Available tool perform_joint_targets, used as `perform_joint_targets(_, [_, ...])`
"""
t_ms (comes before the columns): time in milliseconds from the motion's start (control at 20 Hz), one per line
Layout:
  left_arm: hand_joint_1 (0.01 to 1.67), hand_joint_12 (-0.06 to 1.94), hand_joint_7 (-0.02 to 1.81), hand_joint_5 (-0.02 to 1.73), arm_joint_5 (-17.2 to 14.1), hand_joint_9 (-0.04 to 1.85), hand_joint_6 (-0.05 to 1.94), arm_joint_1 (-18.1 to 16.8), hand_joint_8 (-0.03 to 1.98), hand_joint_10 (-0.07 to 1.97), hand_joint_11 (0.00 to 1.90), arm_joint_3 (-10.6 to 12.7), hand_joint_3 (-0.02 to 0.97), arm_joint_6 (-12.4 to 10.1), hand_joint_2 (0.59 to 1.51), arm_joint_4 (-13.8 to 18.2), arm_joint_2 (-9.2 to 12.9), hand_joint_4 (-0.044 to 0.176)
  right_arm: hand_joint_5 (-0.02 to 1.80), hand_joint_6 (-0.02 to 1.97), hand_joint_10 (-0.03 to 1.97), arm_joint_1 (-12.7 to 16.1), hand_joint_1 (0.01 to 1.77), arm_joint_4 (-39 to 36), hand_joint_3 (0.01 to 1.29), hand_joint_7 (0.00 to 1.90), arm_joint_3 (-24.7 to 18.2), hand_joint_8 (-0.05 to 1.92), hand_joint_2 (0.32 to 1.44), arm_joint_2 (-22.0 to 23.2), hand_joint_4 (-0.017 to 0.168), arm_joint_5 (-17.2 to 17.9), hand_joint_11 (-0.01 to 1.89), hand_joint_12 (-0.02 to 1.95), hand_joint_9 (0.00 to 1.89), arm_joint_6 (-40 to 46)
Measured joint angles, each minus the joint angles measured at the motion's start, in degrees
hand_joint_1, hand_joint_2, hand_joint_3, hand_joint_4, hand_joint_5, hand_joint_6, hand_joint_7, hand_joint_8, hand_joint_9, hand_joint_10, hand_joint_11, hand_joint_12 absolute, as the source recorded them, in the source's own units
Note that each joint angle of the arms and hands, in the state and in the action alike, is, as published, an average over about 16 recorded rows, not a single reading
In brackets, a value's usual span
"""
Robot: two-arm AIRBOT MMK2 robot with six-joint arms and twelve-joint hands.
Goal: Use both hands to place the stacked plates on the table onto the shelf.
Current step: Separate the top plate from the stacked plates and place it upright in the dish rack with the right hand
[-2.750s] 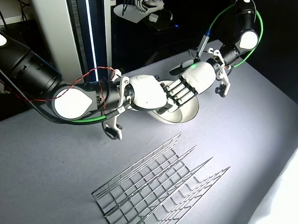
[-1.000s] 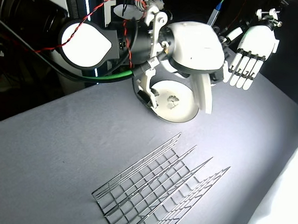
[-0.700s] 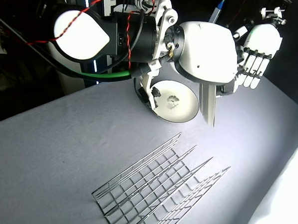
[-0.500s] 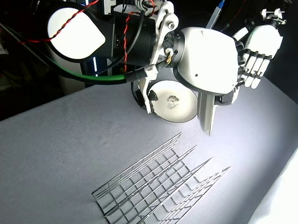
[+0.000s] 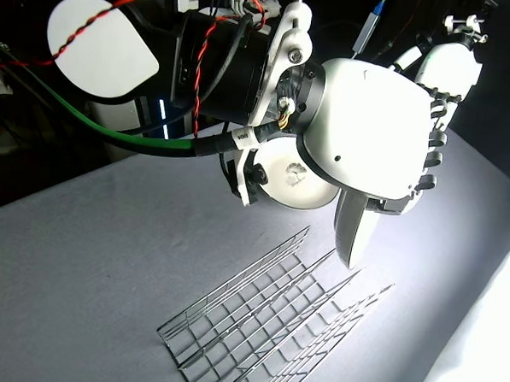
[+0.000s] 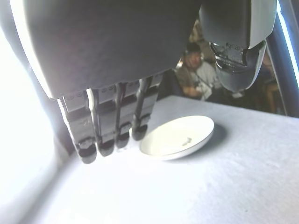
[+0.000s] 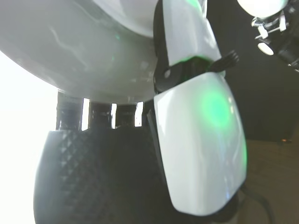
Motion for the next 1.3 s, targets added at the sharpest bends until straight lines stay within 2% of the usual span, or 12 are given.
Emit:
perform_joint_targets(400, [0.01, 0.01, 0.02, 0.02, 0.2, 0.01, 0.01, -1.0, 0.0, 0.01, 0.02, -0.4, 0.016, 0.0, 1.097, 0.9, -0.2, 0.001, 0.88, 1.01, 1.29, 0.7, 1.34, 1.0, 0.01, 0.98, 0.4, 0.93, 1.02, 2.3, 0.004, -3.3, 0.93, 1.68, 0.97, -0.1])
perform_joint_targets(750, [0.01, 0.01, 0.02, 0.02, 0.3, 0.01, 0.01, -1.4, 0.0, 0.01, 0.02, -0.5, 0.016, 0.1, 1.098, 1.3, -0.8, 0.001, 0.88, 0.97, 1.27, -0.3, 1.33, 0.8, 0.01, 0.98, 1.0, 0.91, 1.02, 4.8, 0.004, -4.3, 0.95, 1.67, 0.99, -0.1])
perform_joint_targets(1000, [0.01, 0.01, 0.02, 0.02, 0.3, 0.01, 0.01, -1.6, 0.0, 0.01, 0.02, -0.7, 0.015, 0.3, 1.099, 1.4, -1.3, 0.001, 0.89, 0.92, 1.27, -2.7, 1.32, 0.7, 0.01, 0.99, 2.2, 0.9, 1.02, 6.1, 0.004, -3.2, 0.96, 1.69, 1.0, 0.0])
perform_joint_targets(1300, [0.01, 0.01, 0.02, 0.02, 0.0, 0.01, 0.01, -2.1, 0.0, 0.01, 0.02, -1.8, 0.016, 0.4, 1.1, 1.5, -2.2, 0.001, 0.87, 0.93, 1.28, -7.5, 1.32, 0.7, 0.01, 0.99, 4.5, 0.89, 1.02, 6.9, 0.001, -0.4, 0.92, 1.68, 1.0, 0.1])
